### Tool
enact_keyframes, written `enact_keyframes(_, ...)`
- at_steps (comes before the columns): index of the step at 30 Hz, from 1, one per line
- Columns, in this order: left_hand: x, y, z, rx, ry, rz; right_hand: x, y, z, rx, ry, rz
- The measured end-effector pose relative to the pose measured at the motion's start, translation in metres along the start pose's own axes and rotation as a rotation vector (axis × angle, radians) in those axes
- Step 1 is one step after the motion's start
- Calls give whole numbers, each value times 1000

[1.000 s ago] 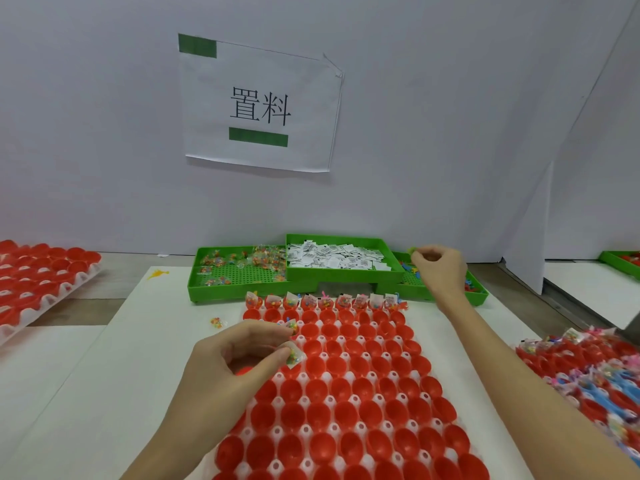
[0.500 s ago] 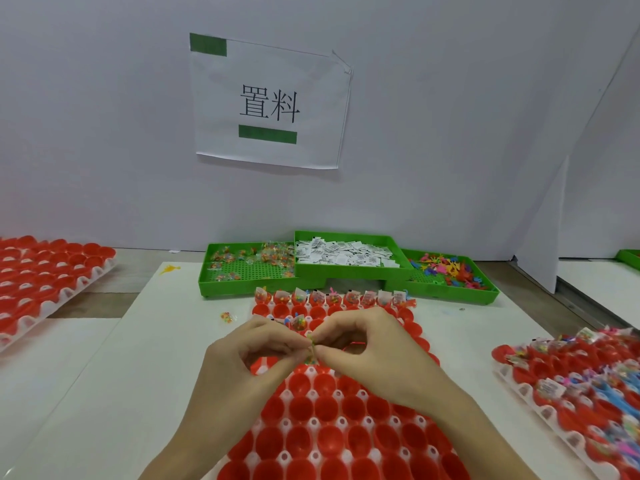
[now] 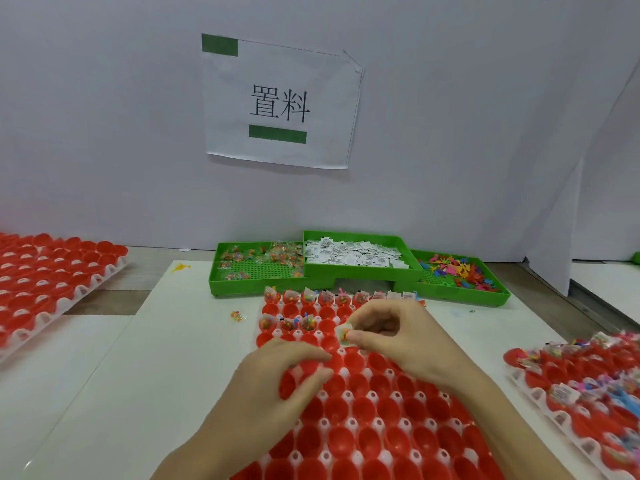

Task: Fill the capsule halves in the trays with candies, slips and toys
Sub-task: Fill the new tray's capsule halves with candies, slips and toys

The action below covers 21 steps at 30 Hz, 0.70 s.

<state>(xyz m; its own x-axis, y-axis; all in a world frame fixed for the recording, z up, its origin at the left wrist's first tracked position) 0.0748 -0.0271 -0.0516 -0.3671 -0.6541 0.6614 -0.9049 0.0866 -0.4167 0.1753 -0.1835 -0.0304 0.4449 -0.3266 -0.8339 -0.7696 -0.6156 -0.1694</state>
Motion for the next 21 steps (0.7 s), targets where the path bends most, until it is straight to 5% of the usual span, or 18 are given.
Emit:
enact_keyframes(5,-5,4,38,-361,-369,51,11,-26,-13,64,88,57)
enact_keyframes(16,-7,4,43,-418,-423,43,22,-63,22,-11,442,87)
enact_keyframes(21,-7,4,45,-411,-436,57,33,-59,24,33,376,124)
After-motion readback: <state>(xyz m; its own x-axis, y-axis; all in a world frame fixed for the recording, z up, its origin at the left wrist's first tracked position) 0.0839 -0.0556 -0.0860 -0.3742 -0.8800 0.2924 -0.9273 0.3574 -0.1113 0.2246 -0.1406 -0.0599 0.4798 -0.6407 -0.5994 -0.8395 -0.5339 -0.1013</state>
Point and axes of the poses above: each hand's wrist, its own y-axis away from the middle knuckle, its own z-axis out of the palm, x = y × z, the point moved 9 cm from there along -y, towards the middle knuckle, and after that the axes turned 4 degrees about -x, right-handed, at the moved point
